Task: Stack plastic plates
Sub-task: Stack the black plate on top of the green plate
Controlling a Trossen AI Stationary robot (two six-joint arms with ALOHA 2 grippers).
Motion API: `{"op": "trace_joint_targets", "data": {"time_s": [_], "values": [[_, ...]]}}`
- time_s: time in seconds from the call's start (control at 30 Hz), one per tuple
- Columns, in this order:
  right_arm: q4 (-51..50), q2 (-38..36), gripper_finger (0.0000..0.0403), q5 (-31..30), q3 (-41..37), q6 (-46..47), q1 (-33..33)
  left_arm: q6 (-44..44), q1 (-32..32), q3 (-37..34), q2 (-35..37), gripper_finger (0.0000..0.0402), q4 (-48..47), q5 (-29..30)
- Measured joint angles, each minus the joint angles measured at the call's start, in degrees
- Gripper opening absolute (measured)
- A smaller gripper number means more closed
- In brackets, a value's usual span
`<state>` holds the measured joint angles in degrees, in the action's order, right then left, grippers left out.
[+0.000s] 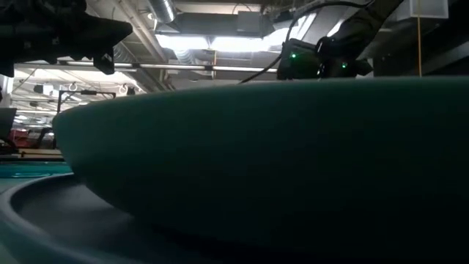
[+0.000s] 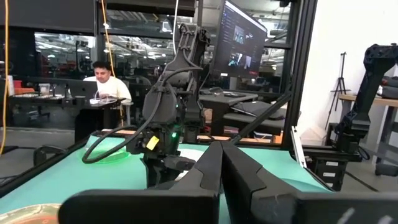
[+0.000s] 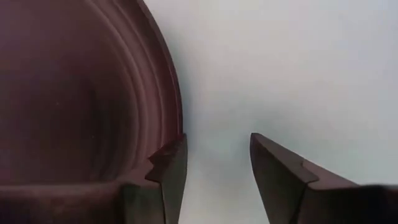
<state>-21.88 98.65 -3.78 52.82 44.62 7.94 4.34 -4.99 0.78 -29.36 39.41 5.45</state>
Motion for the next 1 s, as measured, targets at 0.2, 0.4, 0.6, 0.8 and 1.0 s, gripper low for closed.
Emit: {"op": "trace_joint_targets", "data": {"time_s": [0.2, 0.4, 0.6, 0.8, 1.0], "values": [[1.0, 0.0, 0.0160, 1.1, 0.0, -0.1, 0.0, 0.0, 0.0, 0.0, 0.0, 0.0004, 0.0, 0.0], [0.7, -2.0, 0.0160, 2.4, 0.0, 0.0, 0.0, 0.0, 0.0, 0.0, 0.0, 0.0004, 0.0, 0.0], [0.9, -6.1, 0.0160, 1.8, 0.0, 0.0, 0.0, 0.0, 0.0, 0.0, 0.0, 0.0004, 0.0, 0.1], [7.0, -7.3, 0.0160, 0.4, 0.0, -0.3, 0.0, -0.1, 0.0, 0.0, 0.0, 0.0004, 0.0, 1.3], [12.8, -4.8, 0.0160, -1.1, 0.1, -1.4, 0.0, -1.0, 0.0, 0.0, 0.0, 0.0004, 0.1, 1.6]]}}
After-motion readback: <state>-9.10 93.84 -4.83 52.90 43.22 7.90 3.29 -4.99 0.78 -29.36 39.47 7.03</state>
